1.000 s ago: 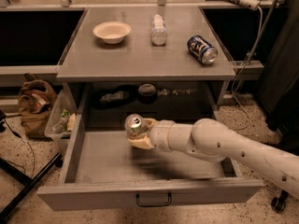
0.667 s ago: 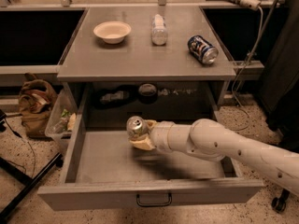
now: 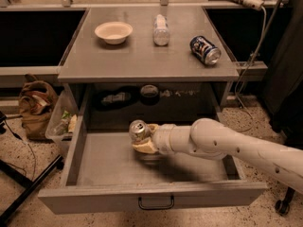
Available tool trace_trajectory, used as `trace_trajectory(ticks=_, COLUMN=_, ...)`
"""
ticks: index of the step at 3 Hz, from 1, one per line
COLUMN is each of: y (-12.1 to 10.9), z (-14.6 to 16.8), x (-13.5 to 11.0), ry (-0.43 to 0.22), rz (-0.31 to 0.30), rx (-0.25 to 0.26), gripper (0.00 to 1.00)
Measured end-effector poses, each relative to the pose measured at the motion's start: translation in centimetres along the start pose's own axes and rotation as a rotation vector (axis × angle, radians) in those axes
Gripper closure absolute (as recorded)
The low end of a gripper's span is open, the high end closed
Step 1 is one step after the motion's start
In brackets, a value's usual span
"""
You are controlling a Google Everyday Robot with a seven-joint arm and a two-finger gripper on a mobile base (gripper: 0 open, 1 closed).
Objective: Place 7up can into top drawer
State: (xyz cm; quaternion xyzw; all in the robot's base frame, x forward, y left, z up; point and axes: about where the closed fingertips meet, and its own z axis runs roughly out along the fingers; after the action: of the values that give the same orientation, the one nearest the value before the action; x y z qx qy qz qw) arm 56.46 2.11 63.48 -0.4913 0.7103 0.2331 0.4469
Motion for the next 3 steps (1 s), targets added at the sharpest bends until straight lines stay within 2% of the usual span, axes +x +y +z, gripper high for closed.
trace_trajectory(ticks=1, y=0.0, z=-0.01, x=-0.01, ry=0.0, rz=0.0, rx=0.0, gripper=0.85)
trace_trajectory(ticks=3, y=0.0, z=0.0, x=-0.02, ry=0.0, rz=0.0, rx=0.0, gripper=0.37)
